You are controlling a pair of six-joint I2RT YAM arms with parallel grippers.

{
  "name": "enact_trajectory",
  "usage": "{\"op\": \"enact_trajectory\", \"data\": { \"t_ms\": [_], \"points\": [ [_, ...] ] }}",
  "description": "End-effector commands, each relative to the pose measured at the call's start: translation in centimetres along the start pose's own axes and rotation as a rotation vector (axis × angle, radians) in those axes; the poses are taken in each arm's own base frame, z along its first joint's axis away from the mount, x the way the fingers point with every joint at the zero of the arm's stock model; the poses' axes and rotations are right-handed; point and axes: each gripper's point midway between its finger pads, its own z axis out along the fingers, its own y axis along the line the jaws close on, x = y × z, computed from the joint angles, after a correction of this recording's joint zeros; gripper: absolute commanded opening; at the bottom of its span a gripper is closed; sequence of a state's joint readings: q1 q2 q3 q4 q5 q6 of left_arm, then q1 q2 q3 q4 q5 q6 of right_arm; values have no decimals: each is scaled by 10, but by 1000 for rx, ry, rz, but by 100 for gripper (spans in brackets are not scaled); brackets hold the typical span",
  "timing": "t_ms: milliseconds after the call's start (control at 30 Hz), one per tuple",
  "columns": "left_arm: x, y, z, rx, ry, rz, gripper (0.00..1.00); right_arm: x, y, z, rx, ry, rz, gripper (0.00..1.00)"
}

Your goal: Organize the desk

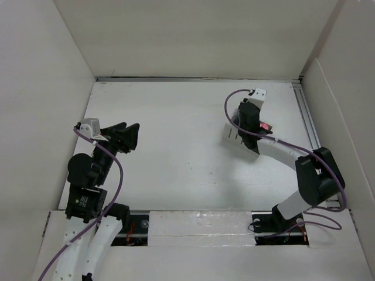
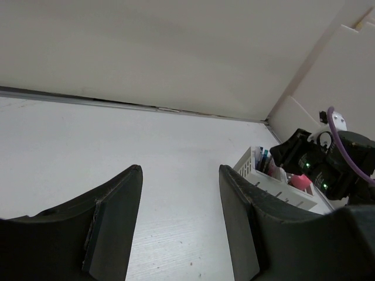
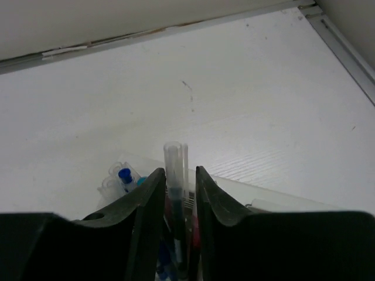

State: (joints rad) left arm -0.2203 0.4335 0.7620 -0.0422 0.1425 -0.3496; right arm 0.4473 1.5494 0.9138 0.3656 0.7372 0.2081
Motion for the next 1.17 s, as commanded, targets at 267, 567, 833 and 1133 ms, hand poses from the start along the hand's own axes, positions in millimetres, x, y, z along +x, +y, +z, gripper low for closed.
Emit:
{"op": "enact_trajectory", "data": {
  "t_ms": [267, 567, 833, 1133],
  "points": [
    [-8, -6, 11, 21, 5, 10, 58, -82, 18, -72, -222, -79, 205, 68],
    [0, -9, 16, 45, 40, -6, 80, -55, 109, -215, -951, 55, 124, 100],
    [7, -9, 17, 53, 57, -27, 81, 23, 138, -295, -1288, 243, -14, 100],
    [-2, -13, 16, 70, 23, -21, 81, 31, 147, -299, -1276, 258, -42, 100]
  ]
}}
